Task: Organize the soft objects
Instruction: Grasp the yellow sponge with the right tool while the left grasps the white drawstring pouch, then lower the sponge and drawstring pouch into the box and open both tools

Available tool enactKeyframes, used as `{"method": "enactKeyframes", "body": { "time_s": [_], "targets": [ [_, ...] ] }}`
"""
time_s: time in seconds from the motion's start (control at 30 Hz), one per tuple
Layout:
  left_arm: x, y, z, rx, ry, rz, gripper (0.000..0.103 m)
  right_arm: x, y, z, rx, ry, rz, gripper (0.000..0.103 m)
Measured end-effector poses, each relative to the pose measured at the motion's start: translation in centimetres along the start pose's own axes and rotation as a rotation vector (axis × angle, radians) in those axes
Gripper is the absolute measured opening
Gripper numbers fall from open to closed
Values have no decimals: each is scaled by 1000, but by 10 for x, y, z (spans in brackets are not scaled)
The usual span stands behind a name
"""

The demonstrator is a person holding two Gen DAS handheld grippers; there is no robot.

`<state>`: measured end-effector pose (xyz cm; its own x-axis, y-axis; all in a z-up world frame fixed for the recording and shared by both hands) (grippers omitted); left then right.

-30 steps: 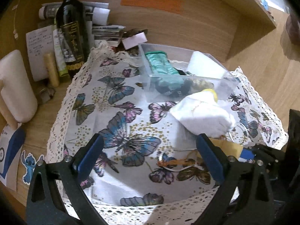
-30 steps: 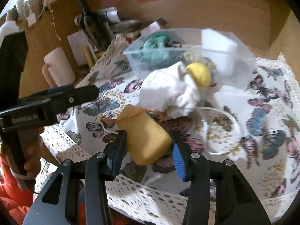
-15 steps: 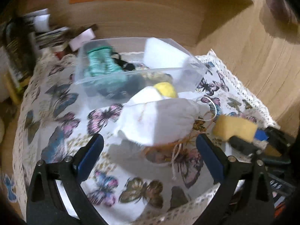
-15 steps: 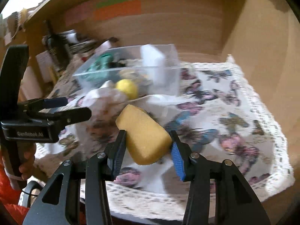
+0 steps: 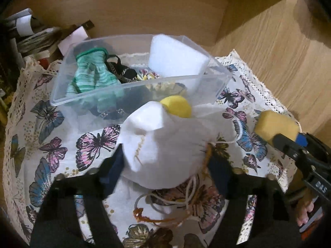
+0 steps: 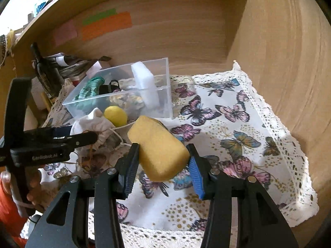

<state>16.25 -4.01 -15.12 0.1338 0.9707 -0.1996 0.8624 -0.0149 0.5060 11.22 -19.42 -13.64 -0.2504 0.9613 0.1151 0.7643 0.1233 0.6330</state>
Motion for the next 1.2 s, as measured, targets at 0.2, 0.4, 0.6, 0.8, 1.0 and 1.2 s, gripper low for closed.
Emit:
{"method": "enactKeyframes", "body": {
  "time_s": [0.2,0.4,0.6,0.8,1.0,1.2],
  "targets": [
    [-1,-15,-20,-52,23,56,21,17,10,1,-21,32,-33,42],
    [4,-28,-47,-104,32,75,15,35,24,-4,-57,50,-67,42],
    [23,-25,-82,-187,23,33,15,47,43,-7,-89,55,-93,42],
    [32,-7,-110,-276,32,16,15,52,71,-2,-111,66,-104,42],
    [51,22,-121,-325,38,-45,15,51,98,2,-132,62,-105,42],
    [68,60,-108,-298,-1,-93,15,59,119,14,-125,72,-121,42]
  ]
}}
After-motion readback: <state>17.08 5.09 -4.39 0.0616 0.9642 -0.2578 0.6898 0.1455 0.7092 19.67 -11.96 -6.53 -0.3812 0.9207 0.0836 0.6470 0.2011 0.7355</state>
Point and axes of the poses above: each gripper's, at about its wrist camera, not at the fingertips, and z roughly the way its jaws point, x to its left, y to its top, the point moved 2 cm from there along z, roughly the way its jaws point, and after that the axes turned 10 degrees about x, right-handed, at the moved point
